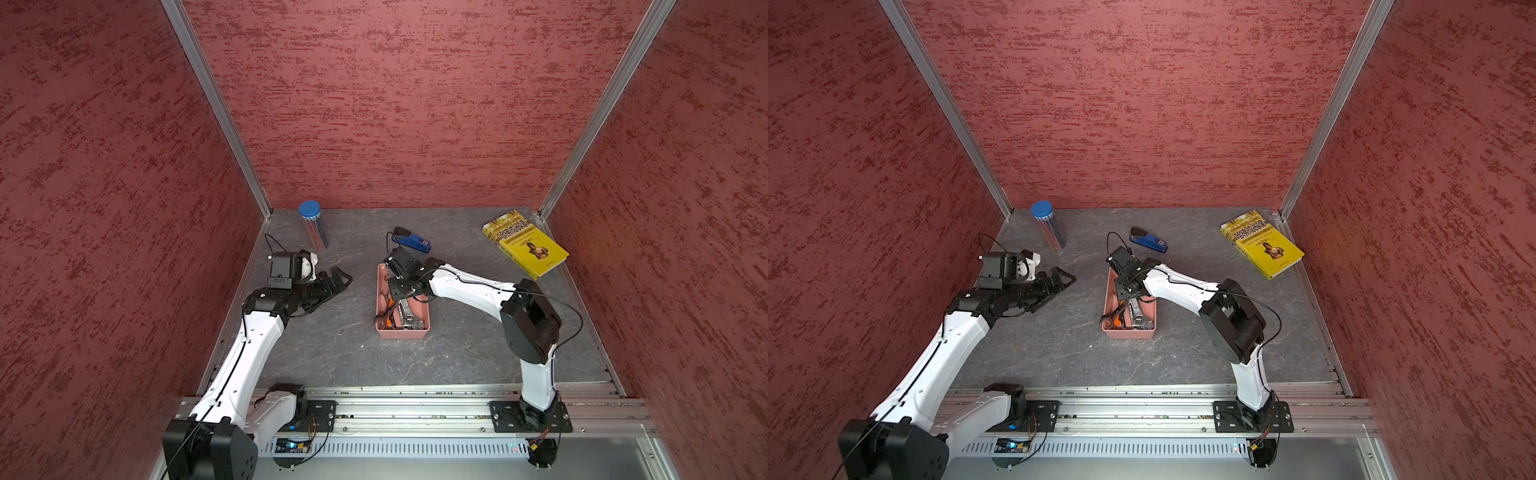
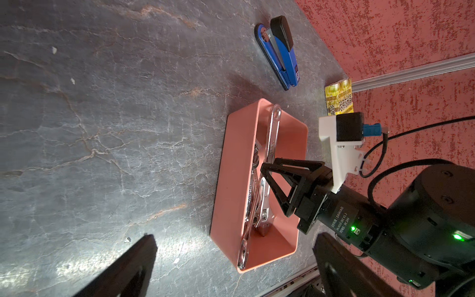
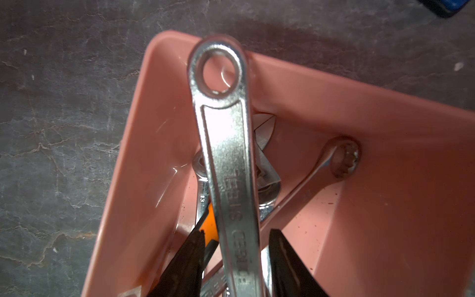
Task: Take out the wrench from the storage box
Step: Pick up the wrench from the storage box.
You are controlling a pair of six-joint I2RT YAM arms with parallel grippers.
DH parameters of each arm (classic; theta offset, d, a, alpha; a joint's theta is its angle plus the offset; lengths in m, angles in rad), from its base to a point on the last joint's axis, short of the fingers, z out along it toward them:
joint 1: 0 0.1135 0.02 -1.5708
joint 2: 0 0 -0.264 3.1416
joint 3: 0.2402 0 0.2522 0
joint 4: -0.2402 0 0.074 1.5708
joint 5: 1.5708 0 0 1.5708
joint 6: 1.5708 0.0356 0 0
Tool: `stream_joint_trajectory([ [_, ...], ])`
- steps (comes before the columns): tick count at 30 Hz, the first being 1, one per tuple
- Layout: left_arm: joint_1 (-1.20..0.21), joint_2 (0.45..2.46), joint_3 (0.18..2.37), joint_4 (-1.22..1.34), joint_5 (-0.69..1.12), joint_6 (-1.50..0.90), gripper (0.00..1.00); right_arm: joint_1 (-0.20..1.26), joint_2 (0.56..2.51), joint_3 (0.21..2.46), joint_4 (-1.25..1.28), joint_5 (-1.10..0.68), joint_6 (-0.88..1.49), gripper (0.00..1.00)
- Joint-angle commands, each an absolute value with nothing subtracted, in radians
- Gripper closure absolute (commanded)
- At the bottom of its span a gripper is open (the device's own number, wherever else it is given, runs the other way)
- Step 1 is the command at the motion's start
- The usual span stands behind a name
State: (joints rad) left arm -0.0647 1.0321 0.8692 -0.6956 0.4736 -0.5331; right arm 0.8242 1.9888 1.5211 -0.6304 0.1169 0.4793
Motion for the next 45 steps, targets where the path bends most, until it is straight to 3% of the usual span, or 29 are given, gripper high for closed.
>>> stream_joint_trajectory([
  [1, -0.054, 1.012, 0.855, -0.694, 0.486, -0.514, 0.00, 0.831, 2.015, 1.502, -0.605, 0.154, 0.517, 0.59],
  [14, -0.046, 1.009, 0.833, -0.679, 0.488, -0.522, 0.00, 0.832, 1.999, 1.502, -0.635, 0.254, 0.571, 0.84],
  [26, -0.046, 1.009, 0.827, -0.679, 0.488, -0.520, 0.00, 0.833, 1.908, 1.488, -0.628, 0.270, 0.564, 1.00],
  [45, -0.047, 1.015, 0.824, -0.669, 0.495, -0.523, 0.00, 0.830, 1.783, 1.451, -0.587, 0.271, 0.578, 1.00],
])
